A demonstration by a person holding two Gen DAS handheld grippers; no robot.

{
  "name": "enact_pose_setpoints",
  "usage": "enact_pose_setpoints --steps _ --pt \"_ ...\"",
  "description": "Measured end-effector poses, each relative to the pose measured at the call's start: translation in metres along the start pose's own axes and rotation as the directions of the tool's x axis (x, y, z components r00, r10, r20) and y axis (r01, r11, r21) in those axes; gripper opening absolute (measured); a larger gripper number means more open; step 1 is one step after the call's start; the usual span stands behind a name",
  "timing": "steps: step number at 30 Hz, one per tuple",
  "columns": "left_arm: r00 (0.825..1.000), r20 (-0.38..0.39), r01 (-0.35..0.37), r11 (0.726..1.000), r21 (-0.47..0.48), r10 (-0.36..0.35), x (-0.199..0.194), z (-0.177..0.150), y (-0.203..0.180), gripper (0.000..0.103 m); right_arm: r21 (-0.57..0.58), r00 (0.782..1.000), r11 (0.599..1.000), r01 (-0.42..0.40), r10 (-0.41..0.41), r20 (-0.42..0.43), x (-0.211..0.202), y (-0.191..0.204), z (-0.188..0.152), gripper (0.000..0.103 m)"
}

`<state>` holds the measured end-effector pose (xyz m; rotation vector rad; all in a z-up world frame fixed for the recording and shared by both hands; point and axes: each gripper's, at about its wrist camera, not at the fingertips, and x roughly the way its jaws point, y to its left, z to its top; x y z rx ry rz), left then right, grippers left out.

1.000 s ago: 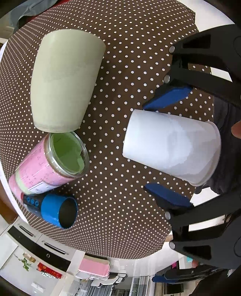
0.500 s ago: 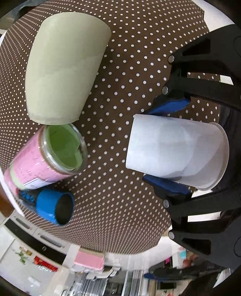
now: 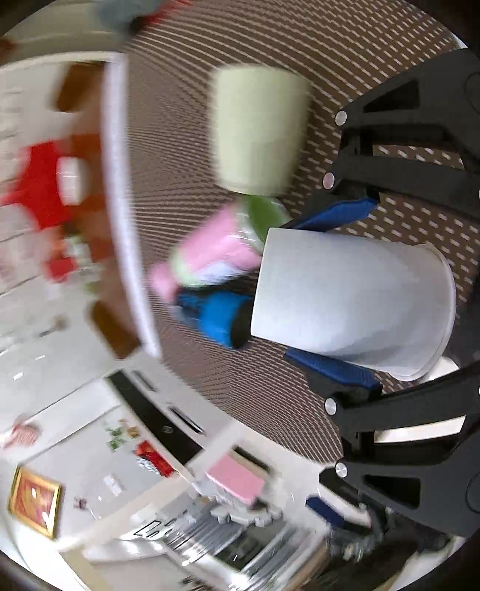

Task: Flip cup upside down
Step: 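Lift the white cup with the right gripper and turn its rim down, then set the cup rim-down on the tablecloth and open the right gripper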

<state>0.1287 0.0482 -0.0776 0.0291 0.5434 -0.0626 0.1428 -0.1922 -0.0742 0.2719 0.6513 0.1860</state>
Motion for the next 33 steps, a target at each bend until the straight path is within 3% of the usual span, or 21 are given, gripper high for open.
enact_pose_setpoints --steps 4,9,19,30,33 --pt "1.000 -0.001 -0.003 1.000 0.013 0.003 0.000 0.001 -0.005 0.099 -0.092 0.984 0.991 0.099 -0.083 0.160 -0.001 0.017 -0.016 0.061" --pt "1.000 -0.007 0.002 1.000 0.015 -0.002 0.003 -0.001 -0.011 0.099 -0.142 0.955 0.970 0.199 -0.160 0.251 0.015 0.023 -0.038 0.061" --pt "0.999 -0.039 0.010 1.000 0.010 -0.010 0.020 -0.011 -0.015 0.099 -0.164 0.944 0.944 0.287 -0.249 0.218 0.039 0.019 -0.064 0.061" --pt "0.999 -0.052 0.017 1.000 0.006 -0.016 0.026 -0.017 -0.015 0.099 -0.196 0.941 0.933 0.301 -0.257 0.220 0.032 0.023 -0.087 0.062" --pt "0.999 -0.048 0.017 1.000 0.004 -0.016 0.024 -0.016 -0.016 0.099 -0.199 0.942 0.934 0.295 -0.250 0.224 0.026 0.022 -0.092 0.074"
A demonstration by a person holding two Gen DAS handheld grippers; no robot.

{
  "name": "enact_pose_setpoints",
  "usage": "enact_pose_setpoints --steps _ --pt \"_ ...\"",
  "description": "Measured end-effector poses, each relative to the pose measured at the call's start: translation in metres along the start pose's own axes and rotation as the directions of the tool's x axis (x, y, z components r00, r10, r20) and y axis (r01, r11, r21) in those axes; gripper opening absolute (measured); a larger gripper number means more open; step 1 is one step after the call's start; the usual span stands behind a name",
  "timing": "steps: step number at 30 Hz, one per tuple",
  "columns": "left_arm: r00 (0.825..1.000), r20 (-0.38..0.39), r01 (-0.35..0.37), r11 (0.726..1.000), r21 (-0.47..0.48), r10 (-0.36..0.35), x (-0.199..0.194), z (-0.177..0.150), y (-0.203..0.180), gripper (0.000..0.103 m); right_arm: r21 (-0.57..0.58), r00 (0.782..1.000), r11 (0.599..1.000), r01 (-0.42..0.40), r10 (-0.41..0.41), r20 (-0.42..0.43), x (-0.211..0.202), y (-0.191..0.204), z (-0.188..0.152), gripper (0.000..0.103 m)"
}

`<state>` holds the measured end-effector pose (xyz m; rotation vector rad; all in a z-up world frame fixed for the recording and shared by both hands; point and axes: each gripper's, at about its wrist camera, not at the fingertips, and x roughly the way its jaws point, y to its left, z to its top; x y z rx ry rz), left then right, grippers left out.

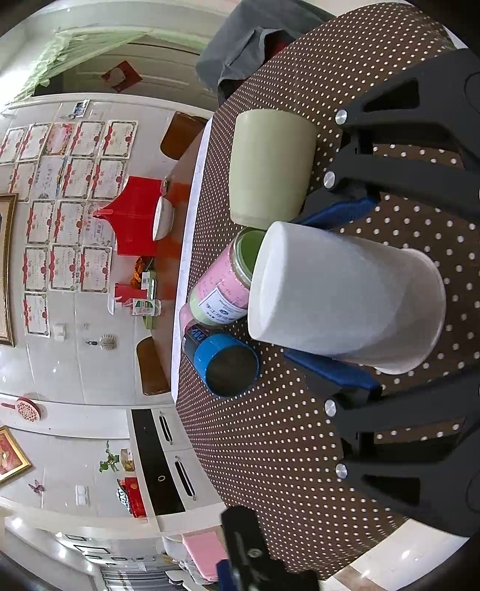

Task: Flip cup upside down
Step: 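Set the cup rim-down on the tablecloth and open the right gripper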

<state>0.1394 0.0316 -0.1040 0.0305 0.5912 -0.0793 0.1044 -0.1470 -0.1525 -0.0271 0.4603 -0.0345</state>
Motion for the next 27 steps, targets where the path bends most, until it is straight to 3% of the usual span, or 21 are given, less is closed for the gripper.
enact_pose_setpoints --steps 5,8,27 --pt "1.000 0.009 0.002 1.000 0.003 -0.002 -0.006 0.001 -0.002 0.099 0.003 1.000 1.000 -0.015 0.015 0.007 -0.011 -0.002 -0.003 0.097" --pt "1.000 0.016 0.005 1.000 0.006 -0.005 -0.010 0.002 -0.004 0.099 0.013 0.998 0.998 -0.056 0.056 -0.009 -0.016 -0.004 -0.004 0.097" --pt "0.996 0.086 -0.014 1.000 0.028 0.011 -0.041 0.004 -0.018 0.099 0.058 0.996 0.995 -0.078 0.076 0.041 -0.052 -0.023 0.023 0.097"
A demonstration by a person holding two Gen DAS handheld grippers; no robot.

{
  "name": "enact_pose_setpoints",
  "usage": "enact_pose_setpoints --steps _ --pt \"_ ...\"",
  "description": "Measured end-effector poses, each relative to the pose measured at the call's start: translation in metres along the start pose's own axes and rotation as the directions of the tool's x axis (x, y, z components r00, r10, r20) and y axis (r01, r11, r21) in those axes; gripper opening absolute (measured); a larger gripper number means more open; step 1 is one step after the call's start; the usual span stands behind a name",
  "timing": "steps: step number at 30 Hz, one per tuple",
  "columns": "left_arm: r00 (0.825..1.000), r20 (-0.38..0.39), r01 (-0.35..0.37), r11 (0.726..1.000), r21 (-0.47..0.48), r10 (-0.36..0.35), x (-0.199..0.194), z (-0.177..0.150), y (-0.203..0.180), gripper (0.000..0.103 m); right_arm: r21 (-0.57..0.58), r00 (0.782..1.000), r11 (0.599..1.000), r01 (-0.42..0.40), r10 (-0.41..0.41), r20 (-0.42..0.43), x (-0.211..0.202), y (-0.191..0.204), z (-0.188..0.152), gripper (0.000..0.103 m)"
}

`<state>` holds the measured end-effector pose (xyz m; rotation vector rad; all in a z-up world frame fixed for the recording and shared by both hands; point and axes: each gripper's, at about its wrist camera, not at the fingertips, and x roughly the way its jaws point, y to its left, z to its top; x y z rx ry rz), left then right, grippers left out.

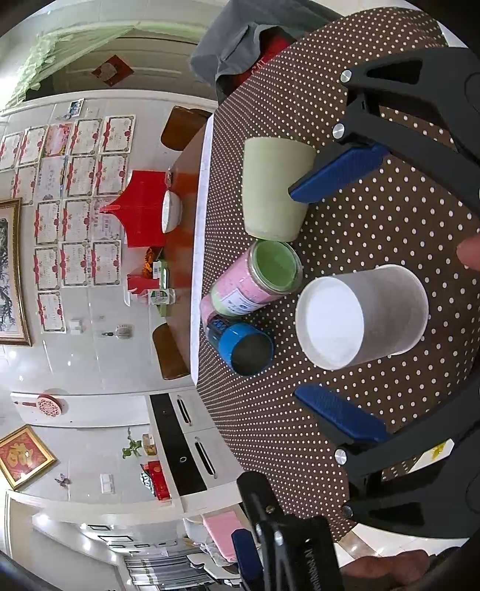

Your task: Flip cup upside down

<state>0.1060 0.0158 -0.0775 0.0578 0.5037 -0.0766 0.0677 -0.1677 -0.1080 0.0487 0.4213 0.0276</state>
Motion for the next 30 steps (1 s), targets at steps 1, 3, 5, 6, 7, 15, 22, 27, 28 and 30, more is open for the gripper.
enact_pose_setpoints --steps 1,3,5,6,7,15,22,27,28,30 --pt "1.000 0.007 0.000 1.000 -0.001 0.000 -0.003 0.001 -0.001 0.099 0.004 1.000 1.000 0.001 -0.001 0.005 -0.003 -0.001 0.001 0.097" --pt "1.000 0.028 -0.002 1.000 -0.004 0.002 -0.009 0.002 -0.001 0.099 0.013 1.000 1.000 0.000 -0.001 0.018 -0.010 -0.003 0.006 0.097" --pt "0.999 0.052 -0.008 1.000 -0.003 0.008 -0.017 0.005 -0.002 0.099 0.019 0.999 1.000 0.004 -0.004 0.031 -0.018 -0.004 0.010 0.097" --pt "0.998 0.061 -0.009 1.000 -0.002 0.009 -0.020 0.005 -0.002 0.099 0.023 0.999 1.000 0.006 -0.007 0.040 -0.022 -0.005 0.013 0.097" --pt "0.998 0.069 -0.010 1.000 -0.001 0.010 -0.022 0.007 -0.002 0.099 0.025 0.999 1.000 0.009 -0.010 0.045 -0.026 -0.005 0.016 0.097" --pt "0.988 0.149 -0.049 0.998 0.034 0.043 -0.052 0.012 -0.012 0.099 0.055 0.995 0.998 0.036 -0.041 0.089 -0.058 -0.011 0.033 0.097" --pt "0.983 0.179 -0.048 0.998 0.037 0.041 -0.071 0.013 -0.019 0.099 0.086 0.991 0.994 0.074 -0.083 0.106 -0.086 -0.021 0.042 0.097" --pt "0.975 0.216 -0.062 0.998 0.027 0.054 -0.086 0.012 -0.021 0.099 0.083 0.985 0.992 0.094 -0.105 0.139 -0.104 -0.024 0.044 0.097" --pt "0.973 0.223 -0.065 0.998 0.028 0.057 -0.089 0.012 -0.022 0.099 0.084 0.984 0.992 0.095 -0.106 0.141 -0.106 -0.024 0.043 0.097" --pt "0.969 0.238 -0.070 0.997 0.024 0.062 -0.095 0.013 -0.022 0.099 0.085 0.984 0.992 0.096 -0.107 0.144 -0.109 -0.024 0.042 0.097"
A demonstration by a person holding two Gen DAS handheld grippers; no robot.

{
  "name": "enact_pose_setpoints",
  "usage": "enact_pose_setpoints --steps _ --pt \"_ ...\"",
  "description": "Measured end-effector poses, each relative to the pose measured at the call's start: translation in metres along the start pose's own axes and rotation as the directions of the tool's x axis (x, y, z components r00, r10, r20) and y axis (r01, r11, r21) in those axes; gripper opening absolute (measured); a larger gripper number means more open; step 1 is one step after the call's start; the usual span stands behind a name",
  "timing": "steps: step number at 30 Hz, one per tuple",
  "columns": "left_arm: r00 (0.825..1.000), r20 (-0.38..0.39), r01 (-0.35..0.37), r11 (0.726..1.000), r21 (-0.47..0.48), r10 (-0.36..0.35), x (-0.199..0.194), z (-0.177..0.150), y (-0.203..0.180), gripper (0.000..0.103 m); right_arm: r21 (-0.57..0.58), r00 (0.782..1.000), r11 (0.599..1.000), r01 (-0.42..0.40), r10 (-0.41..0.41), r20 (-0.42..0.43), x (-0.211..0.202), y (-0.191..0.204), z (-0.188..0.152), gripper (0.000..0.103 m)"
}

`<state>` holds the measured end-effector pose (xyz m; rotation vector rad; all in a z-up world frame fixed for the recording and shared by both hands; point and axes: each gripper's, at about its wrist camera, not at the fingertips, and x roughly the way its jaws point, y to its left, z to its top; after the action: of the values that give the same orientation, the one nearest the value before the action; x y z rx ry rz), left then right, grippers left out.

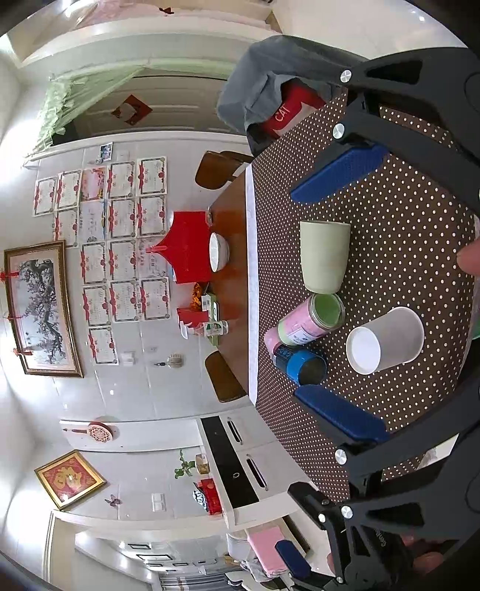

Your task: Flip cup upside down

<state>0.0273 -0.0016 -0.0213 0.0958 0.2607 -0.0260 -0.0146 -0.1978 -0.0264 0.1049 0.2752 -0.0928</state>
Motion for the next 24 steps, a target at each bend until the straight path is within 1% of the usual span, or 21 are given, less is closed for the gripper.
enact_pose_setpoints --steps 12,24 --pt "1.000 0.017 0.023 1.000 -0.005 -0.023 -0.020 -0.004 -0.001 0.099 -0.003 1.000 1.000 0.012 -0.012 0.003 -0.007 0.003 -0.003 0.097" --pt "0.999 0.023 0.023 0.999 -0.022 -0.022 -0.022 -0.006 0.002 0.099 0.000 1.000 1.000 0.020 -0.020 -0.005 -0.013 0.005 -0.008 0.097"
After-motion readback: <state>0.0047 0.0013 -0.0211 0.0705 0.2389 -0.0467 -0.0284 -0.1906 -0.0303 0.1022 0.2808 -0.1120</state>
